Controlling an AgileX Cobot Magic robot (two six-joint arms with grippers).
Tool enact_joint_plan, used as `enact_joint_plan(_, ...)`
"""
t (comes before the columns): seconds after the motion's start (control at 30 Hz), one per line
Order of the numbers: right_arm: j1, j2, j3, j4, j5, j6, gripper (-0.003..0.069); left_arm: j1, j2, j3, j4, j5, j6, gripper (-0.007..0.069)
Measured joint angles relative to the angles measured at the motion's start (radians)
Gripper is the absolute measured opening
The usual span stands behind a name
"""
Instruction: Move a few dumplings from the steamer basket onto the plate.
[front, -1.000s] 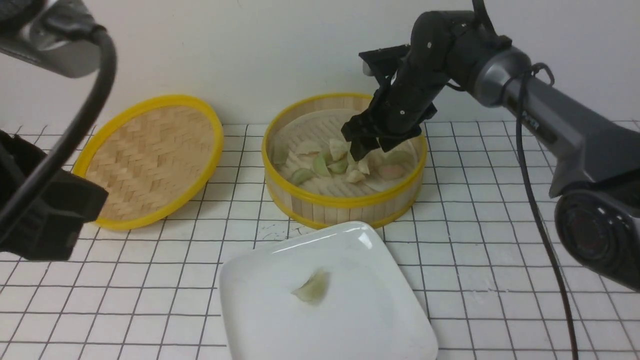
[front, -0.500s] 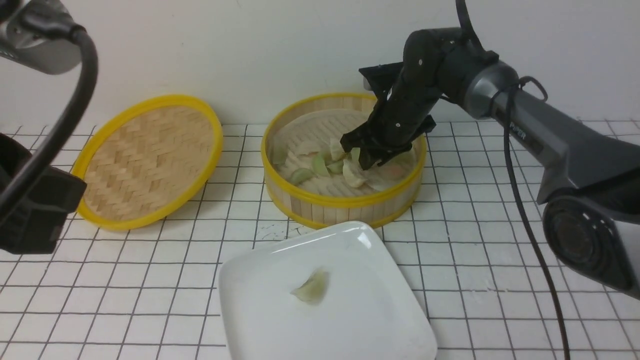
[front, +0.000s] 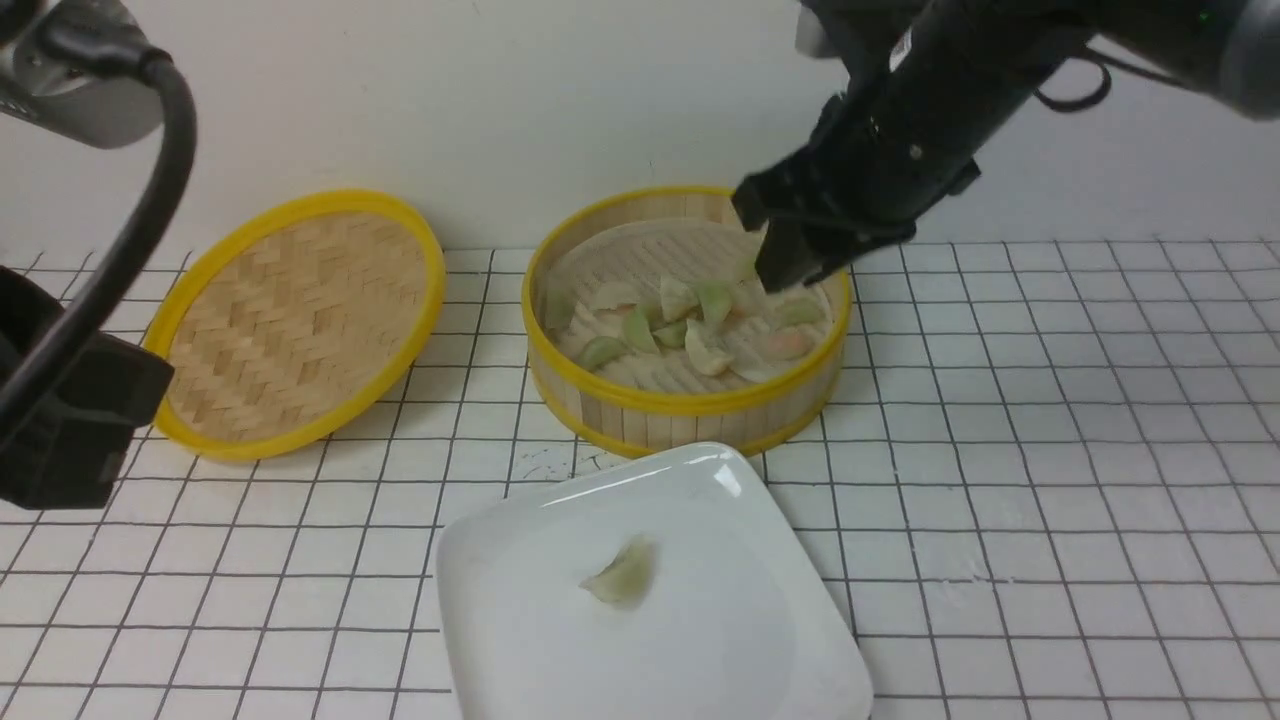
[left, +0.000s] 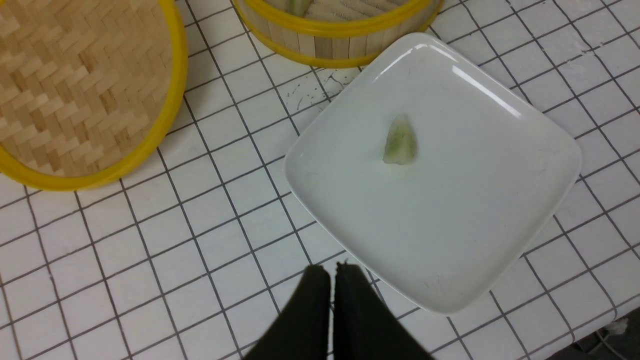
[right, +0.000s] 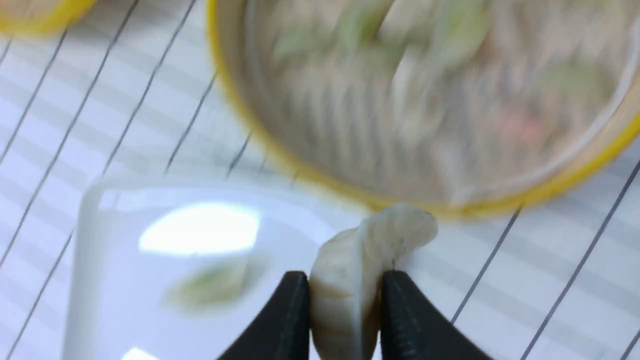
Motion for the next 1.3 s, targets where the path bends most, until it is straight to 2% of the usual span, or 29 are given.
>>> enact_joint_plan(0.07,0.065,-0.068,0.179,0.014,-0.036,-0.007,0.0166,0.000,0.000,0.000,-0.006,0.000,0.000,-0.0006)
enact_joint_plan(0.1,0.071,-0.070,0.191,0.015,-0.043,-0.007,0.0166,0.000,0.000,0.000,-0.006,0.000,0.000,-0.0006)
enact_joint_plan(0.17,0.139,-0.069,0.313,0.017,-0.162,-0.016,0.0166,0.000,0.000,0.000,-0.016,0.000,0.000,-0.0006)
enact_joint_plan(0.3,0.187,-0.018,0.379,-0.003,-0.328,-0.022,0.0169,0.000,0.000,0.005,-0.029,0.000,0.000,-0.0006)
enact_joint_plan(0.37,0.190,0.009,0.383,-0.003,-0.364,-0.022,0.0196,0.000,0.000,0.007,-0.029,0.000,0.000,-0.0006)
enact_joint_plan(0.43,0.191,0.032,0.384,-0.003,-0.380,-0.015,0.0255,0.000,0.000,0.008,-0.029,0.000,0.000,-0.0006)
enact_joint_plan(0.5,0.191,0.048,0.384,-0.009,-0.390,-0.008,0.0374,0.000,0.000,0.008,-0.029,0.000,0.000,-0.0006)
enact_joint_plan(0.57,0.191,0.048,0.383,-0.011,-0.390,-0.007,0.0442,0.000,0.000,0.008,-0.029,0.000,0.000,-0.0006)
enact_joint_plan(0.63,0.191,0.043,0.363,-0.014,-0.376,-0.007,0.0489,0.000,0.000,0.008,-0.029,0.000,0.000,-0.0006)
enact_joint_plan(0.7,0.191,0.020,0.318,-0.030,-0.305,-0.007,0.0502,0.000,0.000,0.008,-0.029,0.001,0.000,-0.0006)
enact_joint_plan(0.8,0.191,-0.054,0.252,-0.072,-0.189,0.008,0.0447,0.000,0.000,0.008,-0.029,0.002,0.000,-0.0006)
enact_joint_plan(0.87,0.191,-0.129,0.211,-0.102,-0.124,0.031,0.0368,0.000,0.000,0.008,-0.034,0.002,0.000,-0.0006)
enact_joint_plan(0.93,0.191,-0.261,0.178,-0.151,-0.048,0.074,0.0235,0.000,0.000,0.008,-0.035,0.003,0.000,-0.0006)
enact_joint_plan(0.97,0.191,-0.286,0.175,-0.159,-0.040,0.083,0.0212,0.000,0.000,0.008,-0.036,0.003,0.000,-0.0006)
enact_joint_plan(1.03,0.191,-0.430,0.171,-0.191,-0.013,0.128,0.0093,0.000,0.000,0.008,-0.038,0.003,0.000,-0.0006)
enact_joint_plan(1.1,0.191,-0.574,0.197,-0.215,-0.010,0.161,0.0024,0.000,0.000,0.008,-0.047,0.003,0.000,-0.0006)
enact_joint_plan(1.27,0.191,-0.900,0.362,-0.246,-0.090,0.197,-0.0010,0.000,0.000,0.008,-0.060,-0.009,0.000,-0.0006)
enact_joint_plan(1.3,0.191,-1.061,0.483,-0.261,-0.189,0.199,-0.0012,0.000,0.000,0.008,-0.069,-0.044,0.000,-0.0006)
